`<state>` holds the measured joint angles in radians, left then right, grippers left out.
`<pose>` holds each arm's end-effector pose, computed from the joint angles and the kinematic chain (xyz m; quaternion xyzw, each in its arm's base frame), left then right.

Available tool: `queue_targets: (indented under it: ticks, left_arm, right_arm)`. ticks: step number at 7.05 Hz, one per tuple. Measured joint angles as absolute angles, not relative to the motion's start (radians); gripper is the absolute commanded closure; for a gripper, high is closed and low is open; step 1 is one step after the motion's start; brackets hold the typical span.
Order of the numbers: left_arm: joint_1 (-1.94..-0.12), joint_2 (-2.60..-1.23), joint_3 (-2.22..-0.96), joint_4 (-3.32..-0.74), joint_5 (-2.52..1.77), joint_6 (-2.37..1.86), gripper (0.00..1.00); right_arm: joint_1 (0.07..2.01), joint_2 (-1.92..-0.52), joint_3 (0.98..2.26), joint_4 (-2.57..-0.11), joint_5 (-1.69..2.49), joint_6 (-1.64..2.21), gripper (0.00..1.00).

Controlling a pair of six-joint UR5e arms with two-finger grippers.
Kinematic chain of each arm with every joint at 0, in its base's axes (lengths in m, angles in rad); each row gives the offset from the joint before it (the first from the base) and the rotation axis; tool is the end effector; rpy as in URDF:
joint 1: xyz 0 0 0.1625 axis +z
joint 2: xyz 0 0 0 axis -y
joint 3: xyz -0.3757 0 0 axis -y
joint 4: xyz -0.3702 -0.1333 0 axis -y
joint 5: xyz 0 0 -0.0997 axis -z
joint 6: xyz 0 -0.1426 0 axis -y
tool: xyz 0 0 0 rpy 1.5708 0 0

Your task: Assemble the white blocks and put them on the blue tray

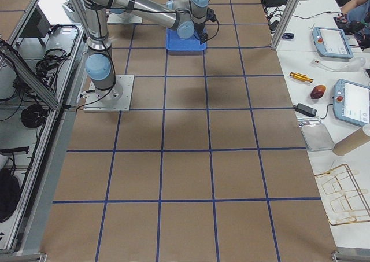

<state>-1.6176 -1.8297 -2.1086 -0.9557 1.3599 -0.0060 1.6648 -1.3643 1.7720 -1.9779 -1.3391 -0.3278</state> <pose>-0.1830 -0.4198 0.1058 -0.0107 -0.9903 -0.0929 0.1024 0.2138 -0.4986 0.2446 -0.2079 0.9713 -0.0132 0.1148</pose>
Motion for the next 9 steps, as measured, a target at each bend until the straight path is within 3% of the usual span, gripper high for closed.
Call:
queue_targets:
  ticks: [1, 2, 3, 4, 6, 9]
  left_arm:
    - [-1.617, -1.827, -2.096, -0.96, 1.362, -0.005, 1.0]
    - [-1.617, -1.818, -2.063, -0.981, 1.375, -0.006, 0.85]
    - [-1.62, -1.804, -2.02, -1.012, 1.417, -0.005, 0.09]
    - [-1.625, -1.79, -1.982, -1.038, 1.471, -0.004, 0.0]
    - [-1.617, -1.756, -1.922, -1.079, 1.525, 0.047, 0.0]
    - [-1.593, -1.715, -1.68, -1.372, 1.605, 0.087, 0.0]
  right_arm:
    - [1.62, -1.376, 1.69, -1.842, -1.362, -0.264, 0.0]
    - [1.581, -1.386, 1.608, -1.707, -1.388, -0.183, 0.0]
    - [1.549, -1.398, 1.537, -1.588, -1.418, -0.102, 0.0]
    - [1.533, -1.421, 1.497, -1.525, -1.465, -0.045, 0.0]
    - [1.523, -1.493, 1.482, -1.454, -1.541, 0.077, 0.0]
    - [1.53, -1.529, 1.499, -1.42, -1.554, 0.12, 0.0]
